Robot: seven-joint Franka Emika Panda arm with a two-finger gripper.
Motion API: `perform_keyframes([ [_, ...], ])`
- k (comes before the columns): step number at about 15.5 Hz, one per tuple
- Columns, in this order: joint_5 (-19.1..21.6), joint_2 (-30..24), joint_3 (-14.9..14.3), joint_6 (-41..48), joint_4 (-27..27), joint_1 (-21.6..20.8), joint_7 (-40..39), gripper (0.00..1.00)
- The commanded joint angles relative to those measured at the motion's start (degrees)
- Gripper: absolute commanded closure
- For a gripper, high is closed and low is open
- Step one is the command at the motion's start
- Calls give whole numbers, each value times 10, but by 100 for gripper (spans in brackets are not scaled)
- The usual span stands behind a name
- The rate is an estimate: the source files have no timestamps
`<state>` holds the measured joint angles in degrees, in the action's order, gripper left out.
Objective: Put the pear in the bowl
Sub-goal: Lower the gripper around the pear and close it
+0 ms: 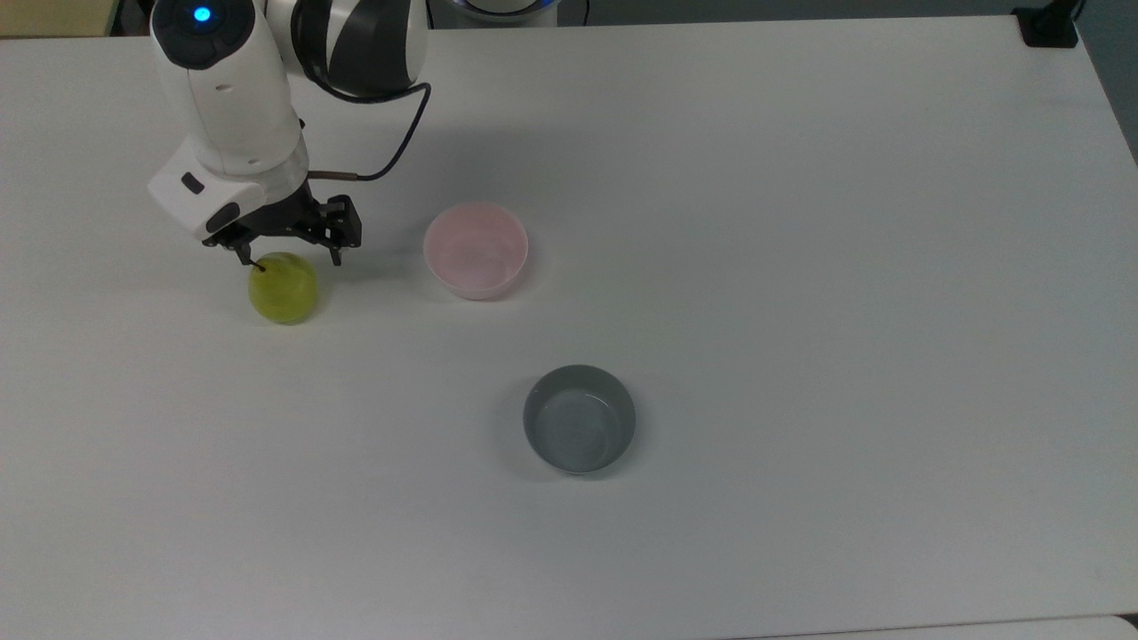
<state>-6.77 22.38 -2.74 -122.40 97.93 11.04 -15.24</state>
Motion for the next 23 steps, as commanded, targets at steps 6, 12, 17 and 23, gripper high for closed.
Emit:
perform_keyframes([
  [6,-9,35,-2,-63,3,15,-2,0],
  [12,-9,43,-1,-66,4,16,-1,14],
  [17,-8,44,-2,-66,3,16,1,48],
  [23,-3,14,-2,-53,-1,16,6,58],
])
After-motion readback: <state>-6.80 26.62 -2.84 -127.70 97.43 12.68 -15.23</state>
